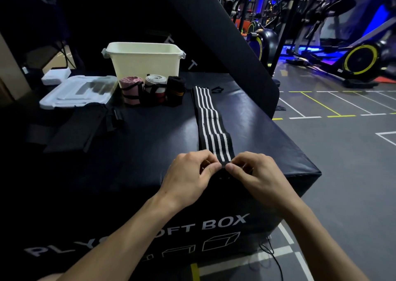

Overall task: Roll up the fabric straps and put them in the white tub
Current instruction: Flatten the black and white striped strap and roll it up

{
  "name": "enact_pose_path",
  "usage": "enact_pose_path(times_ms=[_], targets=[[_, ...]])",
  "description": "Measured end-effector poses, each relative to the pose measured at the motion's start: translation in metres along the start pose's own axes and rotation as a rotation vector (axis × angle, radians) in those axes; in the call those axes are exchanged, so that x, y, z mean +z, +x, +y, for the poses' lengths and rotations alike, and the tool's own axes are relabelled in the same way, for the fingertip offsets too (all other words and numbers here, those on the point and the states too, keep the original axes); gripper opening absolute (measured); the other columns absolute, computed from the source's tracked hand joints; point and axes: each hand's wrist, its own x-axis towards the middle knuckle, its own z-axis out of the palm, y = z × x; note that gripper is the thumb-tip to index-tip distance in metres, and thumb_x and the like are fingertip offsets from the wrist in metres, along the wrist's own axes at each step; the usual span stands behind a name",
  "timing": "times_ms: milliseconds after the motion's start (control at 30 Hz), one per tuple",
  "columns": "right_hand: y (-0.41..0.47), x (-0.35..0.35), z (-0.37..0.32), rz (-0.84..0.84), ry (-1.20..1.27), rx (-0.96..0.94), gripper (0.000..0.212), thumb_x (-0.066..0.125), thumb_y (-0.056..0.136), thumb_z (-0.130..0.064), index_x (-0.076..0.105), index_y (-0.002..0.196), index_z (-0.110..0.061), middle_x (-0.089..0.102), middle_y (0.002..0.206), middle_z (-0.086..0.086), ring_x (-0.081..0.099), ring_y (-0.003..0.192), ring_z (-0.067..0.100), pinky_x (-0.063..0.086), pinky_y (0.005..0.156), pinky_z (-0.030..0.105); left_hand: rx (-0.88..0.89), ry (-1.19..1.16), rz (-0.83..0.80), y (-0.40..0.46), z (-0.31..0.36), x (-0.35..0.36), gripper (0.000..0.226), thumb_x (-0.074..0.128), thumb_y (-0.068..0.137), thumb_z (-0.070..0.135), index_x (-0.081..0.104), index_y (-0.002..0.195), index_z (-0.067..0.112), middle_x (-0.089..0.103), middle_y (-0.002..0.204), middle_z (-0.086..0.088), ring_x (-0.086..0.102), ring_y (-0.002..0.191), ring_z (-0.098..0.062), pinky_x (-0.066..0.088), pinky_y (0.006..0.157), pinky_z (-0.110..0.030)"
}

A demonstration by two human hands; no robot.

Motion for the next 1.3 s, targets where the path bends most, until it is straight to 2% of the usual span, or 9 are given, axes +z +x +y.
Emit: enact_pose_path(times_ms=[200,300,367,533,667,867,1000,1167,1300], targets=[[-0.003,0.003,-0.003,0.096,0.112,0.002,0.008,0.078,0.088,-0.030,0.077,0.083,-0.024,0.066,0.080,-0.009,0.064,0.075,0.011,0.044,0.065,0.014,-0.080,0.008,-0.068,0.006,0.006,-0.005,0.011,0.069,0.095,0.040,0.074,0.089,0.032,0.070,0.075,0.017,0.065,0.075,0.002,0.051,0.070,-0.021],[-0.003,0.006,-0.006,0.083,0.204,-0.017,0.008,0.078,0.087,-0.022,0.077,0.093,-0.028,0.066,0.075,-0.007,0.063,0.072,0.013,0.048,0.067,0.020,-0.112,0.019,-0.086,0.009,0.008,-0.008,0.012,0.068,0.095,0.039,0.075,0.089,0.031,0.070,0.075,0.016,0.064,0.075,0.000,0.052,0.071,-0.025],[0.000,0.004,-0.004,0.055,0.208,-0.013,0.007,0.078,0.087,-0.023,0.073,0.087,-0.027,0.064,0.070,-0.006,0.061,0.066,0.012,0.050,0.066,0.026,-0.114,0.033,-0.084,0.009,0.009,-0.009,0.012,0.068,0.095,0.042,0.074,0.089,0.032,0.070,0.077,0.016,0.065,0.076,0.000,0.054,0.073,-0.028],[0.009,0.000,0.000,-0.009,0.159,0.012,0.010,0.077,0.088,-0.030,0.071,0.081,-0.027,0.064,0.066,-0.003,0.057,0.059,0.007,0.047,0.059,0.025,0.075,0.157,0.006,0.004,0.005,-0.009,0.015,0.070,0.090,0.050,0.069,0.093,0.035,0.060,0.087,0.015,0.057,0.083,-0.003,0.051,0.076,-0.030],[0.009,0.005,0.001,0.036,0.116,0.034,0.011,0.078,0.087,-0.030,0.071,0.079,-0.025,0.063,0.063,-0.004,0.053,0.056,0.003,0.042,0.056,0.019,0.237,0.350,-0.045,0.004,-0.001,-0.012,0.034,0.073,0.080,0.062,0.067,0.099,0.035,0.056,0.099,0.017,0.049,0.093,-0.006,0.044,0.076,-0.025],[0.005,0.010,0.001,0.123,-0.059,-0.116,0.012,0.073,0.090,-0.035,0.073,0.086,-0.024,0.059,0.089,-0.013,0.058,0.086,0.009,0.051,0.074,0.026,0.289,0.389,0.007,0.007,-0.003,-0.008,0.027,0.069,0.085,0.059,0.067,0.091,0.032,0.059,0.094,0.017,0.046,0.087,-0.006,0.034,0.069,-0.022],[0.003,0.006,0.003,0.108,-0.108,-0.213,0.011,0.066,0.095,-0.034,0.073,0.100,-0.027,0.063,0.095,-0.019,0.058,0.092,0.008,0.052,0.076,0.037,0.253,0.339,-0.014,0.010,-0.006,-0.009,0.027,0.063,0.091,0.059,0.069,0.096,0.033,0.059,0.097,0.018,0.045,0.088,-0.003,0.031,0.067,-0.019],[0.002,0.005,0.007,0.042,-0.058,-0.218,0.022,0.065,0.091,-0.046,0.068,0.106,-0.030,0.062,0.099,-0.020,0.058,0.096,0.006,0.050,0.082,0.032,0.177,0.246,-0.033,0.014,-0.007,-0.008,0.026,0.061,0.093,0.057,0.071,0.098,0.033,0.059,0.097,0.021,0.048,0.088,-0.004,0.032,0.071,-0.012],[0.011,0.005,0.007,0.020,-0.043,-0.181,0.018,0.067,0.093,-0.040,0.070,0.102,-0.026,0.063,0.092,-0.018,0.056,0.093,0.005,0.043,0.075,0.015,0.117,0.213,-0.049,0.019,-0.006,-0.006,0.025,0.060,0.095,0.055,0.070,0.095,0.032,0.062,0.092,0.018,0.047,0.087,-0.003,0.037,0.079,-0.024]])
